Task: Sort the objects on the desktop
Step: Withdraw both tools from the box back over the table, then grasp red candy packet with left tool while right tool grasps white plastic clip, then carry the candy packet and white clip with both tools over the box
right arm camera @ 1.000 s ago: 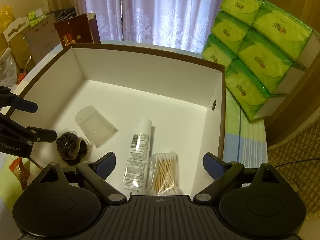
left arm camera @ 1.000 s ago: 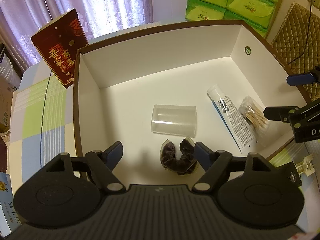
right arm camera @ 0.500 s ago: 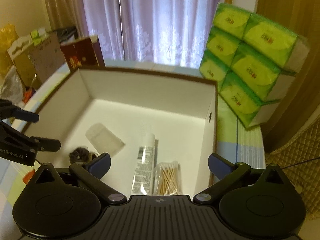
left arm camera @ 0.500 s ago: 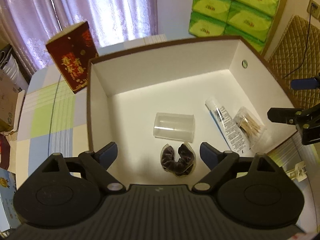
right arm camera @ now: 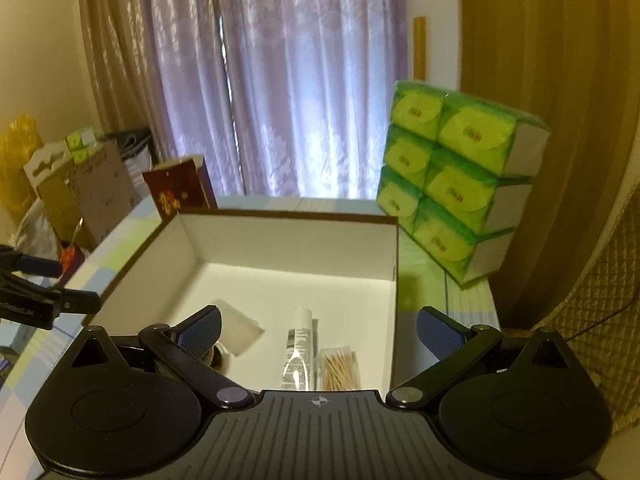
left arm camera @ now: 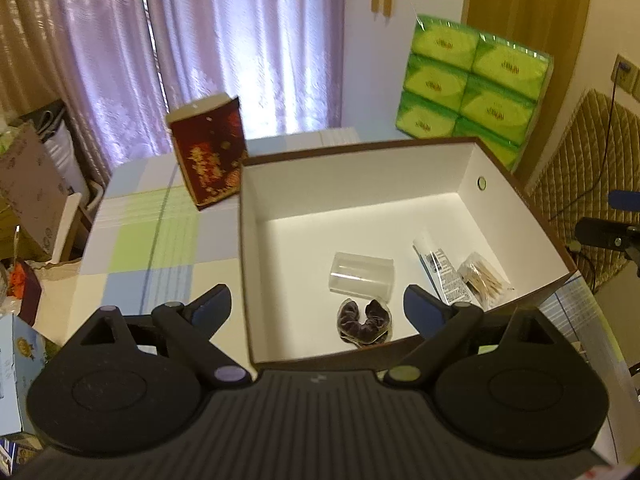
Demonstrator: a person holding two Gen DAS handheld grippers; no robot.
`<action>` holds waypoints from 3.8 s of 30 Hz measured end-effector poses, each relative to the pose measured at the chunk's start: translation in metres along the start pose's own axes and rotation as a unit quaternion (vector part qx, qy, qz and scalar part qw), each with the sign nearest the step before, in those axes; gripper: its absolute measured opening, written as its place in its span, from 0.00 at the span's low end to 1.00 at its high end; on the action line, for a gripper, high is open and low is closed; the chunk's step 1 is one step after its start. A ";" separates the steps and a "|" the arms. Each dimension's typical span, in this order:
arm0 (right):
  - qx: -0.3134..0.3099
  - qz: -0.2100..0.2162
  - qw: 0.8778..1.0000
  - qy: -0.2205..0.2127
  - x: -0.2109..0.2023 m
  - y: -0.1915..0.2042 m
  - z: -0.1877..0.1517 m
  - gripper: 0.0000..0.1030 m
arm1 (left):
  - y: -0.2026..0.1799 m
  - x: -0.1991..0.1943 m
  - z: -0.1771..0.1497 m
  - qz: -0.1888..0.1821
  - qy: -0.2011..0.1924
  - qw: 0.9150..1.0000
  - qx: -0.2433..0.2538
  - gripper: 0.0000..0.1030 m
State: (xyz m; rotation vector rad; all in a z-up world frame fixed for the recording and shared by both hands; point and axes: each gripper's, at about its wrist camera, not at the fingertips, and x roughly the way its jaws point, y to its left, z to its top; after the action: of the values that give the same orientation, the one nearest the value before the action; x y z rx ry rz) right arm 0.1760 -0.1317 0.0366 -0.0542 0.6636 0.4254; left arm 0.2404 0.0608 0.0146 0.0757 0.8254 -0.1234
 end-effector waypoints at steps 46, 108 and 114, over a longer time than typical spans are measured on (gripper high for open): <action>0.099 -0.064 0.983 0.144 -0.020 -0.029 -0.159 0.98 | 0.031 -0.006 -0.132 0.028 0.083 0.996 -0.033 0.91; 0.097 -0.135 0.977 0.132 0.011 -0.052 -0.163 0.84 | 0.032 0.063 -0.138 -0.049 0.080 0.993 0.067 0.21; 0.093 -0.125 0.980 0.124 0.008 -0.049 -0.158 0.84 | 0.028 0.053 -0.131 -0.040 0.074 0.994 0.072 0.21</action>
State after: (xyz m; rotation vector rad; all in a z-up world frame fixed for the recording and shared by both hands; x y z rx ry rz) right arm 0.1081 -0.2022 -0.0974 -0.0123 0.9283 0.1129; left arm 0.1846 0.0993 -0.1127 0.1893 0.9665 -0.2561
